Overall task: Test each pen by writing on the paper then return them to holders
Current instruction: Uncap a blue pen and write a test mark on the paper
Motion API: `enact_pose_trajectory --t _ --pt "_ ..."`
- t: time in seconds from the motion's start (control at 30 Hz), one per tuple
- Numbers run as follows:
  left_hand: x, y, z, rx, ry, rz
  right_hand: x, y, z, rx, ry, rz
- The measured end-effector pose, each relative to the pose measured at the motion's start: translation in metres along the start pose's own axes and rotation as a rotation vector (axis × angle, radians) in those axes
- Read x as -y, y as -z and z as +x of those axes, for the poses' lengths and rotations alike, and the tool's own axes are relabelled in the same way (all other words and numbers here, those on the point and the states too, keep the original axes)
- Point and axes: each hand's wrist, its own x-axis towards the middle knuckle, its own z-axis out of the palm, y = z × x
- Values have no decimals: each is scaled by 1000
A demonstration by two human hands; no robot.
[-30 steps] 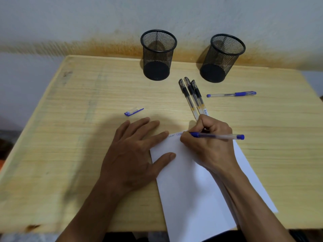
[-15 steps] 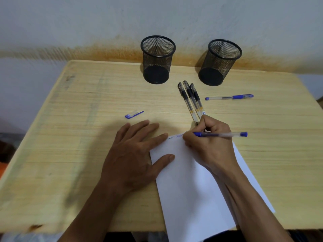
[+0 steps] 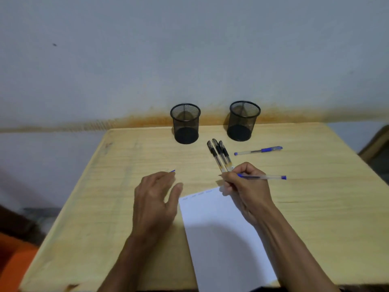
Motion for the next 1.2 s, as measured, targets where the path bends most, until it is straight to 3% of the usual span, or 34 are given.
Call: enact_pose_trajectory --t 0.13,0.33,0.43,0.6,0.73,0.87,1.2 --pt "4 7 19 63 218 178 26 3 -8 -12 11 72" --pt "6 5 36 241 215 374 37 13 -31 3 80 -32" --pt "0 6 33 193 219 275 31 21 -46 -1 102 -146" --pt "-38 23 12 123 250 -197 35 25 -73 29 179 -263" --pt "-67 34 -6 138 232 -401 44 23 -90 40 245 -382" --pt "-84 44 -16 130 118 -439 50 23 -103 79 334 -532" --pt "-90 52 -23 121 -62 -398 50 25 -108 134 360 -554"
